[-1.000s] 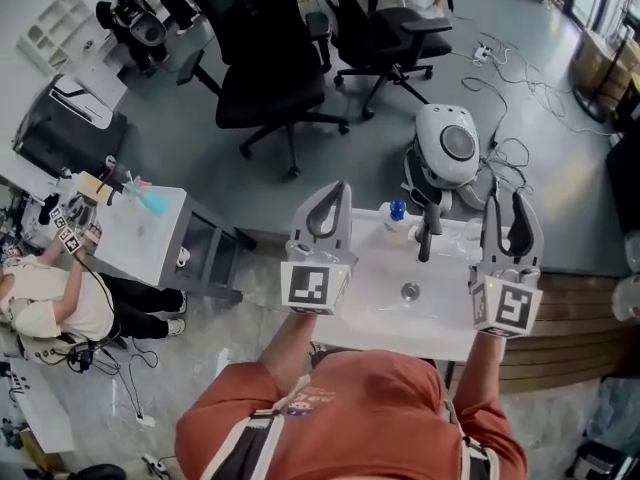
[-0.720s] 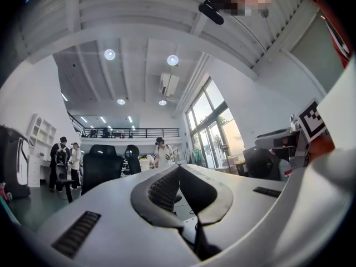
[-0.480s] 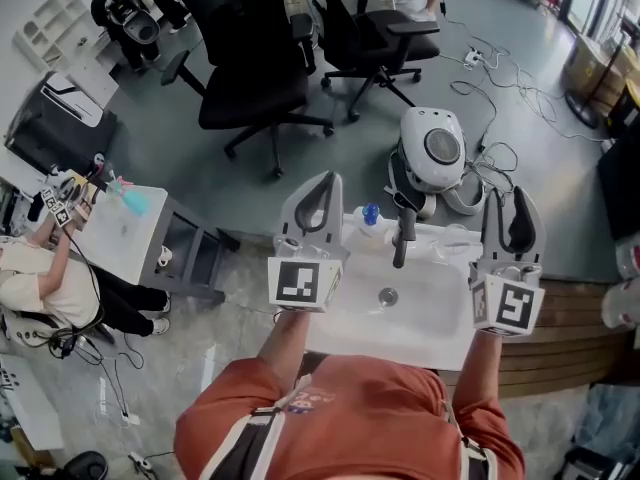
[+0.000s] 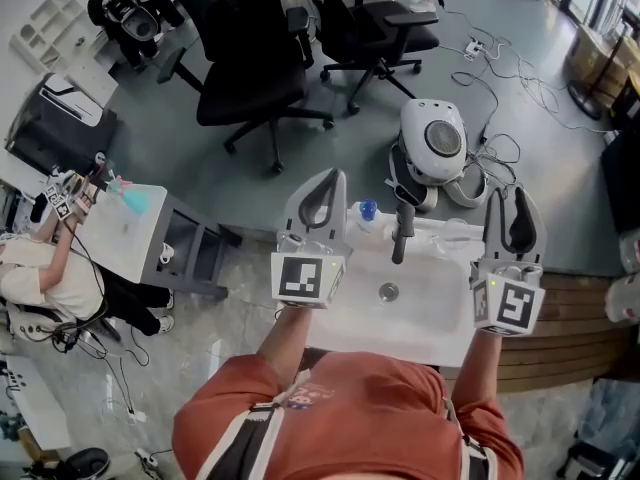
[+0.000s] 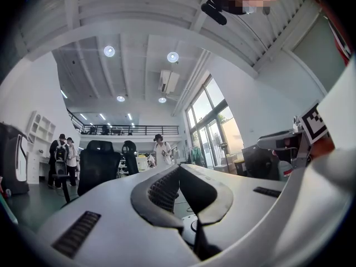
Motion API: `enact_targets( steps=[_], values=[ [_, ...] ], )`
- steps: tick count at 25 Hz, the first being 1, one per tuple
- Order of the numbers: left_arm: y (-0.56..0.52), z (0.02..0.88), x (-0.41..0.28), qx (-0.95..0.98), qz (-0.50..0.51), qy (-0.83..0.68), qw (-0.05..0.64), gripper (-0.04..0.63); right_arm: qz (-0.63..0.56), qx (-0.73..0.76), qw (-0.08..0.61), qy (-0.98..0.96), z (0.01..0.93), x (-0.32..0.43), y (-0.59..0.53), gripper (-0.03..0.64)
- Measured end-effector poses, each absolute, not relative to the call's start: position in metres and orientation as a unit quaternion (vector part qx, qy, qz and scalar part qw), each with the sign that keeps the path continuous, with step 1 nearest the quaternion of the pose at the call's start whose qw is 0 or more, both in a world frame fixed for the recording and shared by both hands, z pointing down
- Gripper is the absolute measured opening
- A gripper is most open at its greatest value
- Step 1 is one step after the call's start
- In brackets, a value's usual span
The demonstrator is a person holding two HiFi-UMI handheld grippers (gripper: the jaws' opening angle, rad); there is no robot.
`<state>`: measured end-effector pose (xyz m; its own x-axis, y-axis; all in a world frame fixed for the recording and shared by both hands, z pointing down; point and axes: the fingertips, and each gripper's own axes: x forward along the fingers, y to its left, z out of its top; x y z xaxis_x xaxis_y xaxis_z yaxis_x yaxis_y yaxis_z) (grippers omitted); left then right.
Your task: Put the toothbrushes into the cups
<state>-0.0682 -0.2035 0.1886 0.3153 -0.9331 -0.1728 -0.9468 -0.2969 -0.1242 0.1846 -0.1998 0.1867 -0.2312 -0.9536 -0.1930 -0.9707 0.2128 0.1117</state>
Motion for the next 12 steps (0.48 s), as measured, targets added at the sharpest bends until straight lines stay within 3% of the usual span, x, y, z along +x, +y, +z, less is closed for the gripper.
enact_targets(
  steps=[6,8,12],
  values=[
    [-0.2028,0.1910,-0.0716,-0.803,0.031,0.587,0.100,0.020,0.105,-0.613,0.044,0.782,0.1901,0.1783,-0.2006,0.094],
    [-0.2024,0.1925,-0.0729,-0.802,0.031,0.588,0.099,0.020,0.101,-0.614,0.045,0.781,0.1914,0.1772,-0.2004,0.029],
    [-0.2026,0.1980,-0.0729,-0.801,0.030,0.590,0.097,0.020,0.099,-0.611,0.045,0.784,0.1955,0.1758,-0.2015,0.008]
  ],
)
